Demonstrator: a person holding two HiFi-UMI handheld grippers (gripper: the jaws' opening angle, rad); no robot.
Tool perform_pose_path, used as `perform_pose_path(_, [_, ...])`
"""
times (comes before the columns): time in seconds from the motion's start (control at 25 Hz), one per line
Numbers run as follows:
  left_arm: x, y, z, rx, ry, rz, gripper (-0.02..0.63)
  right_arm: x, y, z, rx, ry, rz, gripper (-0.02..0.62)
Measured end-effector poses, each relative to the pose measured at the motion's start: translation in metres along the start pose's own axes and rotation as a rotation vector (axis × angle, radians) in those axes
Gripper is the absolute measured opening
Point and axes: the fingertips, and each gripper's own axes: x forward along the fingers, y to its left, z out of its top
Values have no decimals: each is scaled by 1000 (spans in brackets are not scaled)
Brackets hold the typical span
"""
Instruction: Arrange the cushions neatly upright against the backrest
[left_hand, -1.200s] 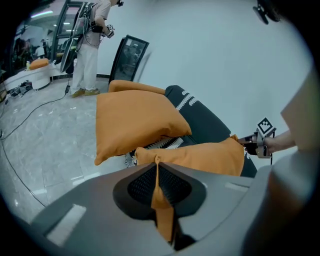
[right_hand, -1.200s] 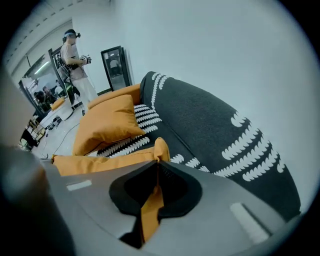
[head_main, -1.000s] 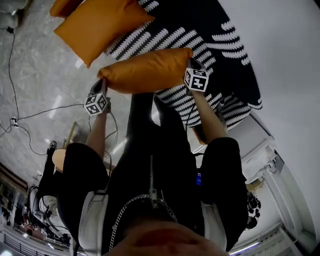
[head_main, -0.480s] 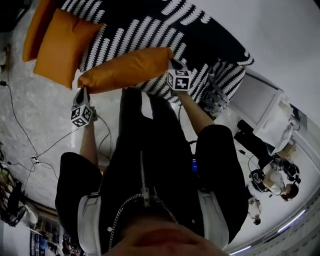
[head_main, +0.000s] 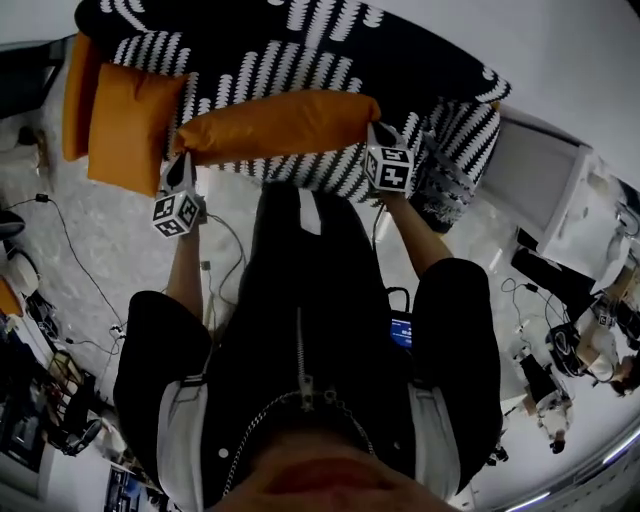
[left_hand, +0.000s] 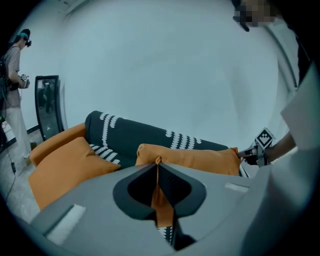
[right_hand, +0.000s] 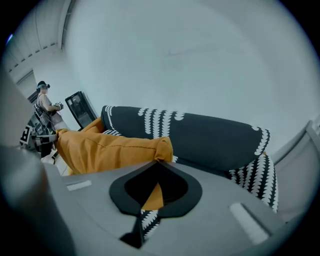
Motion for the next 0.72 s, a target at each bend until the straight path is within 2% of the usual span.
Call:
perform_pose_path(0.12, [40, -30, 17, 33, 8, -63, 20, -6, -39, 5, 30, -18, -40, 8])
perform_pose_path(0.4, [142, -133, 33, 113, 45, -197, 20, -21, -159, 1, 144, -59, -156, 8])
perform_pose_path(0.6, [195, -186, 52, 155, 55, -274, 20, -32, -216, 6, 223, -92, -225, 8])
perform_pose_path(0.72, [231, -202, 53, 179, 99, -292, 20, -31, -239, 12, 253, -105, -251, 8])
